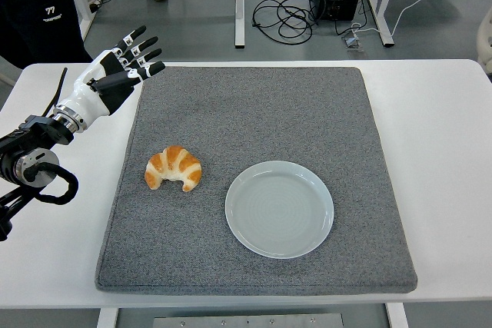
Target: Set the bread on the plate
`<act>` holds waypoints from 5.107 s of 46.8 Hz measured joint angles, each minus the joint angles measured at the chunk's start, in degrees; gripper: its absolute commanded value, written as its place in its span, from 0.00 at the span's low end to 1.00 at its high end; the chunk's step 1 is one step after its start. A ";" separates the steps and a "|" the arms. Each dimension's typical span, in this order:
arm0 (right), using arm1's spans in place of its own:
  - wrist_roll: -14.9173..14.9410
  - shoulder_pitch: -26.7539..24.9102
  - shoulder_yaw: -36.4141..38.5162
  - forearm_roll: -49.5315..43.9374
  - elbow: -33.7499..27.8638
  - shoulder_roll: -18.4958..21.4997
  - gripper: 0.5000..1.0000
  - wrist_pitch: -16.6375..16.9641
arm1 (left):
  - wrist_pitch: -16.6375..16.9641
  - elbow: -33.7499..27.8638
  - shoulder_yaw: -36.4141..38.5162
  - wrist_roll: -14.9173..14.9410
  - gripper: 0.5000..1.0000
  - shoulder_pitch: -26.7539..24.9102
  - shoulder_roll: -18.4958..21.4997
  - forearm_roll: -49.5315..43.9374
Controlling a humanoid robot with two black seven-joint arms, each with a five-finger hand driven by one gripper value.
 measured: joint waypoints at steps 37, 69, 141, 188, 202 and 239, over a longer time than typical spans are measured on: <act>0.00 0.01 0.00 0.00 -0.01 0.00 1.00 -0.01 | -0.17 0.00 0.24 -0.09 0.93 -0.34 -0.09 0.69; 0.01 0.00 -0.01 0.00 0.01 0.00 1.00 -0.01 | 2.62 -9.97 7.28 0.72 0.84 -7.79 10.51 12.25; 0.00 0.00 0.00 0.00 -0.02 0.00 1.00 -0.01 | 14.76 -22.88 23.12 -0.09 0.84 -10.64 21.46 61.97; 0.00 0.01 0.00 0.00 0.00 0.00 1.00 -0.02 | 23.54 -11.03 23.02 -3.93 0.83 -2.82 9.49 61.54; 0.00 0.00 0.00 0.00 0.00 0.00 1.00 -0.02 | 23.78 -8.56 23.02 -4.88 0.83 -2.70 7.47 61.17; 0.00 0.00 0.00 0.00 0.00 0.00 1.00 0.00 | 23.79 -3.33 23.02 -6.85 0.72 -2.37 3.47 61.08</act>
